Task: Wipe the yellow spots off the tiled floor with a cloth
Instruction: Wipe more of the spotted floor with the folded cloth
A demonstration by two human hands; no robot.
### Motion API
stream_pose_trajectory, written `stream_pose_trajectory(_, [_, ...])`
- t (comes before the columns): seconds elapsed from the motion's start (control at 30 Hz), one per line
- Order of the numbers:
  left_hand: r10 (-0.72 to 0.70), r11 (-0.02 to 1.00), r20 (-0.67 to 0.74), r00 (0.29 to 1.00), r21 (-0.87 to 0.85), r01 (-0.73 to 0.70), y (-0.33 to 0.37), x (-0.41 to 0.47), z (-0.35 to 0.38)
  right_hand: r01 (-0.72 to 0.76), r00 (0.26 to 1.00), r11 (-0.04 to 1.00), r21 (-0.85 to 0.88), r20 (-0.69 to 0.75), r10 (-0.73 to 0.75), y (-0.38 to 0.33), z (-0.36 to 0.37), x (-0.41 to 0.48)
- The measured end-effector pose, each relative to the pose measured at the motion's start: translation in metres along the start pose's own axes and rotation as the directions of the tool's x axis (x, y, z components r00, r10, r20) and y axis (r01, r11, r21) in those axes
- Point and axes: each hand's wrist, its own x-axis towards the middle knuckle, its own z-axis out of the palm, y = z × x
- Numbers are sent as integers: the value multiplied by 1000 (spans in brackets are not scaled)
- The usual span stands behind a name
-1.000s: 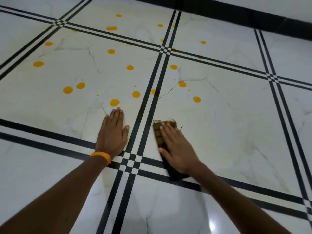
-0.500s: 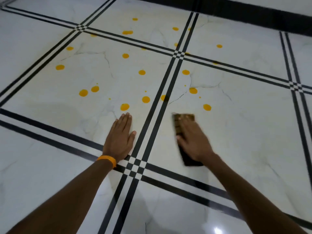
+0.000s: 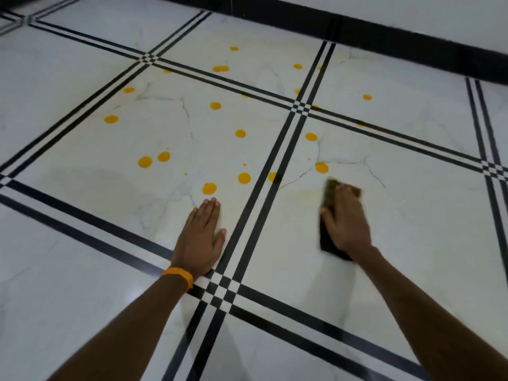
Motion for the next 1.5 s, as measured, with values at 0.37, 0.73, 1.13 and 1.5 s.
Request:
stream_pose_trajectory(0.37, [-71, 997, -86, 994, 20, 73, -54, 21, -34, 293, 955, 956, -2, 48, -293, -110, 31, -9])
stream_pose_trajectory(0.73, [-197, 969, -69, 978, 135, 205, -105, 30, -30, 398, 912, 917, -32, 125, -391, -122, 28, 42])
stream_pose_trajectory(1.13, [-201, 962, -70, 977, 173, 210, -105, 30, -26, 486, 861, 874, 5, 166, -480, -189, 42, 62])
stream_pose_trajectory(1.5, [-187, 963, -67, 980, 184, 197, -106, 32, -28, 566, 814, 823, 33, 130, -565, -215, 43, 62])
